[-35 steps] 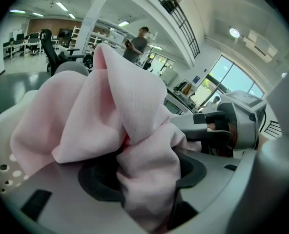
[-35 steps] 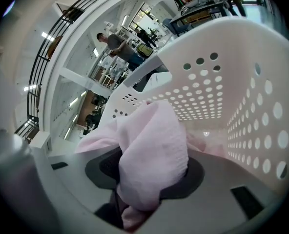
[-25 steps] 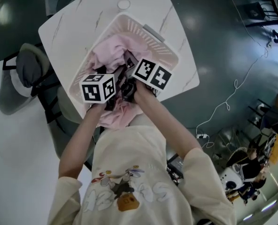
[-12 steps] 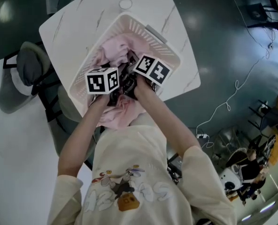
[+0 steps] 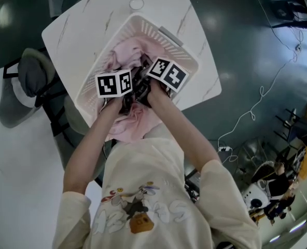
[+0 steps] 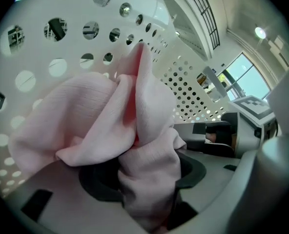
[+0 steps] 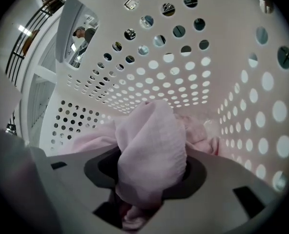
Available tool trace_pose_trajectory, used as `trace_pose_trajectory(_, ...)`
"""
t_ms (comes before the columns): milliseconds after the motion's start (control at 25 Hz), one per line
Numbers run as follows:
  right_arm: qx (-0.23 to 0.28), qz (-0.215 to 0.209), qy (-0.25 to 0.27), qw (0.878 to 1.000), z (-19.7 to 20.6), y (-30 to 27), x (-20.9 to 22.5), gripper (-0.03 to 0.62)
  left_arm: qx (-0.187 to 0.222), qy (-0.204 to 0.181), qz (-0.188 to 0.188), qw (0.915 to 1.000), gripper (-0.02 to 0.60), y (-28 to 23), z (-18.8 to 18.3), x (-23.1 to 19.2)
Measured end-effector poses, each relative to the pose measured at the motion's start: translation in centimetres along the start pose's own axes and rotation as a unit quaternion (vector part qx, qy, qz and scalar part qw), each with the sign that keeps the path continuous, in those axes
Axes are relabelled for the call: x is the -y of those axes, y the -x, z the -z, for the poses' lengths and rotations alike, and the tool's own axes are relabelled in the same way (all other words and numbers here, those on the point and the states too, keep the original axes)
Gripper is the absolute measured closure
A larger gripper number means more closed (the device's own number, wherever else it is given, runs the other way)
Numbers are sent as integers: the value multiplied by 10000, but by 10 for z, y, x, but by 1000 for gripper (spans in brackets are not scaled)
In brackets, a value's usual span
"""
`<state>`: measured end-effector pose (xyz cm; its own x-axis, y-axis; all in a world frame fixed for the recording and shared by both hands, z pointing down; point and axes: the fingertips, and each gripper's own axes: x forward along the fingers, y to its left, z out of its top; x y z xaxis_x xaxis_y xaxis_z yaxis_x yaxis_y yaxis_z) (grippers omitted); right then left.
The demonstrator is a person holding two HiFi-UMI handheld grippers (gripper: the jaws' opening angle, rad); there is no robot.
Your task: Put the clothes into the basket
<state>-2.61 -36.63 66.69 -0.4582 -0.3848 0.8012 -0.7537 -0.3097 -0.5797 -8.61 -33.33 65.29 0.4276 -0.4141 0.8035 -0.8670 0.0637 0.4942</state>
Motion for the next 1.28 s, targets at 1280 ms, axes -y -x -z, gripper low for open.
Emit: trace_pose_trajectory(1280,707,-1227,25,9899,9,146,-93,278,1344,-709,606,9865,314,165,-22,73)
